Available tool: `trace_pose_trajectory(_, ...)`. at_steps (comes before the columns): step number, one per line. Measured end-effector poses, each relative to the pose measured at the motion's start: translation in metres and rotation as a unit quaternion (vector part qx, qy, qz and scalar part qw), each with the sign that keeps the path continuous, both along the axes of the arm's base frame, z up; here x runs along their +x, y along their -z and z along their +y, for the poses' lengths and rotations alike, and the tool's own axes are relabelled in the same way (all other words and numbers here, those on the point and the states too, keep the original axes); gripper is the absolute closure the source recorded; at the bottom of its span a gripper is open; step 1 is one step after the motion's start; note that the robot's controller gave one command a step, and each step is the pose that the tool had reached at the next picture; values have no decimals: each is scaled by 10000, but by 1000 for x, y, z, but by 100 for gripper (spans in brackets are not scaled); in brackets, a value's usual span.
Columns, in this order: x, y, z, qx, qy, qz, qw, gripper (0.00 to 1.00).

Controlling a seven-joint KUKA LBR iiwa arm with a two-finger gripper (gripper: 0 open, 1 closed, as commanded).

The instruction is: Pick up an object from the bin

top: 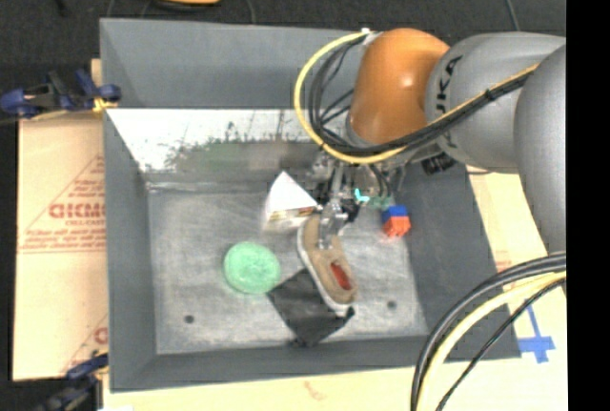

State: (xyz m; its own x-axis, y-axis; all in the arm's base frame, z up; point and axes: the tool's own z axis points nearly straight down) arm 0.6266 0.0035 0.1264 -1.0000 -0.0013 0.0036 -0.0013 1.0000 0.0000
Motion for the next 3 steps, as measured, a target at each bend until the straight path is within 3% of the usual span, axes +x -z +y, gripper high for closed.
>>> trace_pose_trajectory(1,2,-5,0,1,0,-40,10000,0)
trace_pose_trajectory(2,-5,46,-16,28,786,-23,9969,100)
trace_pose_trajectory(3,-5,46,-16,28,785,-24,9969,100)
